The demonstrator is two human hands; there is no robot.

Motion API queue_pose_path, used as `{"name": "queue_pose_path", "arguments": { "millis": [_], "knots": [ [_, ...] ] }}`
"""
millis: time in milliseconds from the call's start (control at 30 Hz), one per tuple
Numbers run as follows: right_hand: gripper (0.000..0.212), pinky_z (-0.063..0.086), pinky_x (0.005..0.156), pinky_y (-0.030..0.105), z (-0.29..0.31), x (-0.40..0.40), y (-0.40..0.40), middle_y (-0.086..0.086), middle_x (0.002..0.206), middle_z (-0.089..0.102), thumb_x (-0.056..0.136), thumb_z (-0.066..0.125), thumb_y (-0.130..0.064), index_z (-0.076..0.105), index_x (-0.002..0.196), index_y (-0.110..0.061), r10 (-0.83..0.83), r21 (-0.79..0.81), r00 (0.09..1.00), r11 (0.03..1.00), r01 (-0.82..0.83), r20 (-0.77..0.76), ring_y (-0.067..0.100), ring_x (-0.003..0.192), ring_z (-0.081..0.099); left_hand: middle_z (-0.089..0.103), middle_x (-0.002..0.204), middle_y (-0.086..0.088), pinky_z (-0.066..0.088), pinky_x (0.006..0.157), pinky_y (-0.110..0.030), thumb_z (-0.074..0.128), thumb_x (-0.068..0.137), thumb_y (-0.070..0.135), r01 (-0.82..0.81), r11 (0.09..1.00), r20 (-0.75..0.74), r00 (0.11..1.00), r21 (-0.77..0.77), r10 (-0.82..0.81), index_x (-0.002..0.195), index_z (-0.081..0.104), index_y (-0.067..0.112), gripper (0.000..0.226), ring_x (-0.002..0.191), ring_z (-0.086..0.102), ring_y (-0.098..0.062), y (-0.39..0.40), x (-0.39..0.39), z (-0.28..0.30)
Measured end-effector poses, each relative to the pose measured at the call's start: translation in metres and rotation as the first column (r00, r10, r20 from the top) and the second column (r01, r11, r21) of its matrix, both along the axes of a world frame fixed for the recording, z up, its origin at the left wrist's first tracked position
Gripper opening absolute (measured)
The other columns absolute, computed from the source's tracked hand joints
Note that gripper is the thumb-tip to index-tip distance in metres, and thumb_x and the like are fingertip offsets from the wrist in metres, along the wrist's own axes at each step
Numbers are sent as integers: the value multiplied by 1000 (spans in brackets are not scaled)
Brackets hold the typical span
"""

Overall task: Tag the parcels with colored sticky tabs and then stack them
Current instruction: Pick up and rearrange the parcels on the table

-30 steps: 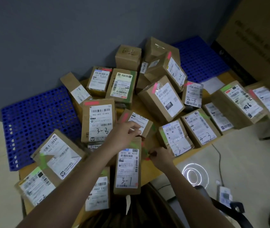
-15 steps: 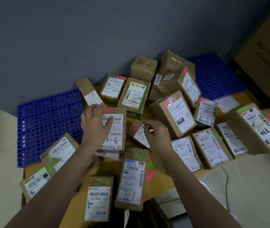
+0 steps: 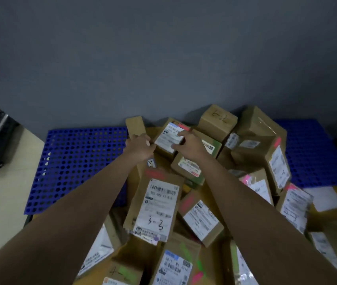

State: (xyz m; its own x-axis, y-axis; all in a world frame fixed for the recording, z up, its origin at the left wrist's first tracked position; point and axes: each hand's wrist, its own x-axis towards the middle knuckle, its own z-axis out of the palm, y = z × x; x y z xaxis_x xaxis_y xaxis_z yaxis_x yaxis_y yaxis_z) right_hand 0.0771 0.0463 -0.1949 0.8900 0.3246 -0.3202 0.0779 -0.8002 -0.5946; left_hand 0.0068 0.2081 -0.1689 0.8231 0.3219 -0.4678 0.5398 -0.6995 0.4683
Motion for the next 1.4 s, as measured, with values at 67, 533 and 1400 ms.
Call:
{"name": "queue_pose_path", "arguments": {
  "millis": [67,533,1400],
  "knots": [
    [77,37,106,45,-5,19,11,13,148,33,81,73,-39,36,144,-18,87,-113,996,989,-91,-34,33,133,35,31,144,-18,30,104,-41,49,95,38,-10,999,-38,999,45,12,140,40,19,49,133,27,-38,8,8,-12],
    [33,39,70,26,-15,2,75,9,103,61,103,38,-29,59,116,-8,333,-88,898,924,-371,-287,18,88,54,58,125,-16,49,55,-15,50,98,20,-389,793,-163,921,-469,355,130,50,2,36,93,59,-18,33,2,-57],
    [71,39,104,35,111,-78,73,-8,141,35,80,65,-59,38,142,-37,359,300,933,891,-342,-2,9,127,39,69,98,-3,54,55,-21,73,78,41,-368,560,66,792,-742,607,111,60,9,48,80,68,-12,76,-55,59]
  ]
}}
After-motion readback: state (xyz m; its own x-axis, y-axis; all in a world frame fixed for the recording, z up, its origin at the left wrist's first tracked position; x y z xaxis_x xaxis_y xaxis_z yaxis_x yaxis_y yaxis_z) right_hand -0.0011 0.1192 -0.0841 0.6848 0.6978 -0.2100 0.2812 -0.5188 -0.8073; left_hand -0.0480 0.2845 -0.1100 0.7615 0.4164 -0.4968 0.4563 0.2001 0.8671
